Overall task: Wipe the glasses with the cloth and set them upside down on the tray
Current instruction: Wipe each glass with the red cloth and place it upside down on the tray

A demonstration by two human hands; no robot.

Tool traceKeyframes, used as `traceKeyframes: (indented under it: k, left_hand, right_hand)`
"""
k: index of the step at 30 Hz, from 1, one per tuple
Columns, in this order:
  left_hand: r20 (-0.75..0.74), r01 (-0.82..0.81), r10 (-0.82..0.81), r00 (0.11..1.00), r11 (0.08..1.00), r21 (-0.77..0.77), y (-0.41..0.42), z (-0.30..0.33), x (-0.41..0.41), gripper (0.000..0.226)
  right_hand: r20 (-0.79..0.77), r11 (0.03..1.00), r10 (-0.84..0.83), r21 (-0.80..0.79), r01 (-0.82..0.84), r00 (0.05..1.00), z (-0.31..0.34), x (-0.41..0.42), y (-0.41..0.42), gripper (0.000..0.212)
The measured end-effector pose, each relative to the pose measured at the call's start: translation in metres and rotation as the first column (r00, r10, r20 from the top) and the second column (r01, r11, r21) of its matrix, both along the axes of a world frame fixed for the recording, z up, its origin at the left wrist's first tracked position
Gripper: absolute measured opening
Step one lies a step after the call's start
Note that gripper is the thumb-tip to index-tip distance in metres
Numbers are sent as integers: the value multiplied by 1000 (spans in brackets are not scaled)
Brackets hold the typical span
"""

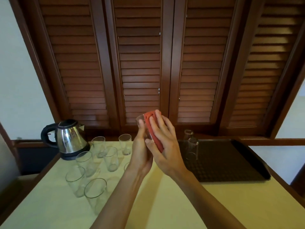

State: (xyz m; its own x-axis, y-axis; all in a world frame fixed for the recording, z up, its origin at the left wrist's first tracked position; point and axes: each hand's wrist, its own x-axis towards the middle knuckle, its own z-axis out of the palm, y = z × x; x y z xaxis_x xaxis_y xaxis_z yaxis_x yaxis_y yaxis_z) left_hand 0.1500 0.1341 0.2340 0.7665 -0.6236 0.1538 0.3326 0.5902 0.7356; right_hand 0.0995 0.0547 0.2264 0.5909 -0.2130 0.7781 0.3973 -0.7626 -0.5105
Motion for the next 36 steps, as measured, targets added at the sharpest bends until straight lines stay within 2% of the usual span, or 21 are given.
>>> traceKeyframes:
  k: [3,7,12,16,20,22,25,29,31,34,36]
  left_hand:
    - [80,-29,24,996,998,62,4,-1,-1,58]
    - [41,-49,46,998,997,63,14,9,14,61]
    - [136,-43,32,990,996,78,17,-3,-10,51]
    - [-6,3,-3,1000,1000,23,27,7,13,68]
    - [60,-20,17,998,999,35,17,-7,7,57]
    - [62,-20,20,998,1000,8,14,-5,8,56]
    - [20,-50,50,999,999,7,20,10,21,66]
    - [118,-29,20,993,997,77,12,-4,11,63]
    - [117,-16,8,993,997,69,13,2,8,61]
    - [58,-53,50,997,997,56,19,16,19,64]
    - [93,-66,58,994,994,87,19,13,16,60]
  right_hand:
    - [-71,999,22,42,-19,997,2,-5,8,55]
    - [-55,986,-39,-162,30,998,-17,-17,37,52]
    - [-112,994,-106,-19,105,988,25,-5,24,54]
    - [-91,980,-99,-183,82,991,-7,-18,57,54]
    - [-206,996,-92,-23,89,974,23,4,24,56]
    - [-193,993,-109,-57,100,975,26,4,25,58]
    - [-186,986,-71,-160,41,980,-9,-11,42,61]
    - [-217,999,-30,35,39,976,14,0,23,58]
    - [-194,999,-33,20,38,981,21,-3,30,57]
    - [-174,994,11,-102,-30,985,-10,-14,41,58]
    - [-186,999,35,-13,-38,982,-8,-7,26,58]
